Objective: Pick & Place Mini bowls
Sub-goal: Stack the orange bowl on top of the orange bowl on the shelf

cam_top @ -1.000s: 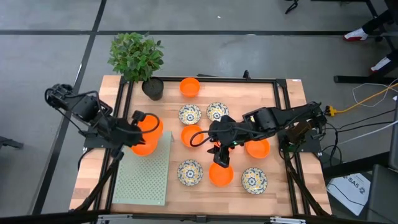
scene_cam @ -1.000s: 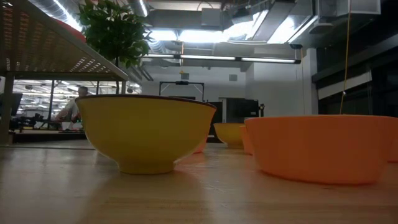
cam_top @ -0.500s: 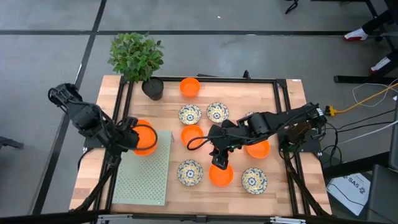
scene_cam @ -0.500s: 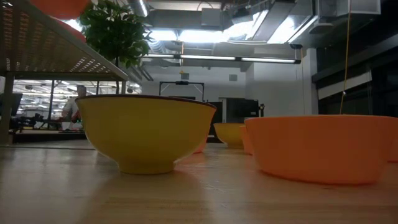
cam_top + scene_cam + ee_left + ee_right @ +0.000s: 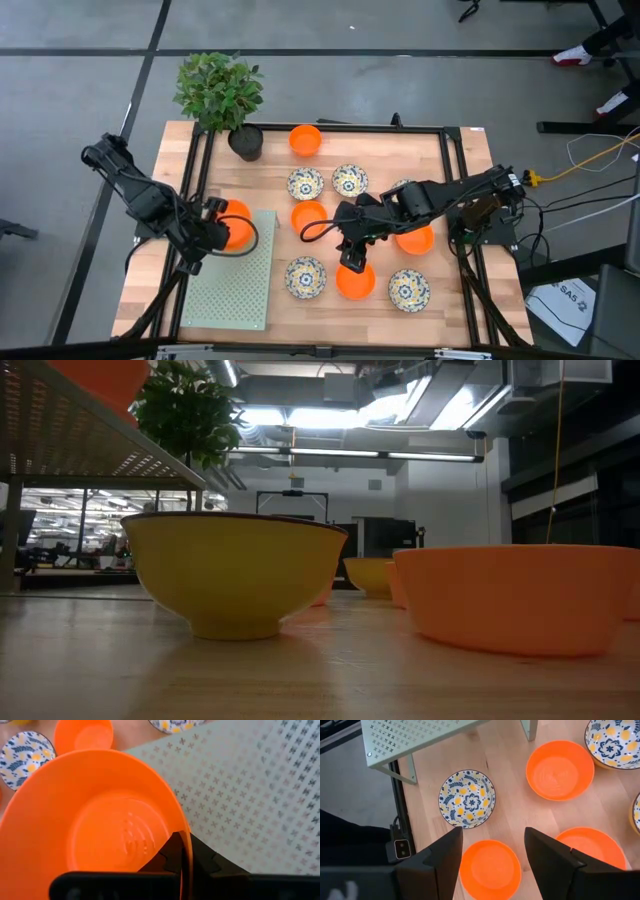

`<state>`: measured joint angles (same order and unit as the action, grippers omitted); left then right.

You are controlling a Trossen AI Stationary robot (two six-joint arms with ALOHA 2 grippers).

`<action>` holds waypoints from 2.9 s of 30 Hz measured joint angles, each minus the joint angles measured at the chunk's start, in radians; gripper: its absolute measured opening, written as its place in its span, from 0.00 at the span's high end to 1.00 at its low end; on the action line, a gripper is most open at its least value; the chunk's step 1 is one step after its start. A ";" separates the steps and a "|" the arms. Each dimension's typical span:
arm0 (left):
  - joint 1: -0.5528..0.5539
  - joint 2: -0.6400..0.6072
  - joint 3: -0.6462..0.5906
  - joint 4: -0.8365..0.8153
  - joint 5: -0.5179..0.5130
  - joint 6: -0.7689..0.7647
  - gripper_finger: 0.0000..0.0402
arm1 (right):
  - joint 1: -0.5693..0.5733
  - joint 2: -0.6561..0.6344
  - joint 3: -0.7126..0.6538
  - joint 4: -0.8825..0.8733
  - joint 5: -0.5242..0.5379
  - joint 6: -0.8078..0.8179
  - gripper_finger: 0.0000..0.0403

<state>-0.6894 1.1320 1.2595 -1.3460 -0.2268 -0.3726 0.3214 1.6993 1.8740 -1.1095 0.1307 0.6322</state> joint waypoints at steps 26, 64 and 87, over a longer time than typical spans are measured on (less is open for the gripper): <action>0.000 -0.001 -0.072 0.063 0.002 -0.153 0.96 | 0.000 0.000 0.000 0.000 0.000 0.015 0.47; 0.000 0.061 0.032 -0.056 0.039 -0.117 0.71 | 0.000 0.000 0.000 -0.002 0.000 0.014 0.47; -0.017 0.071 0.052 -0.011 -0.023 -0.104 0.99 | 0.000 0.000 0.000 -0.002 0.000 0.013 0.47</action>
<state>-0.7064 1.2030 1.3113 -1.3570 -0.2495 -0.4769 0.3217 1.6993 1.8740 -1.1114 0.1307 0.6454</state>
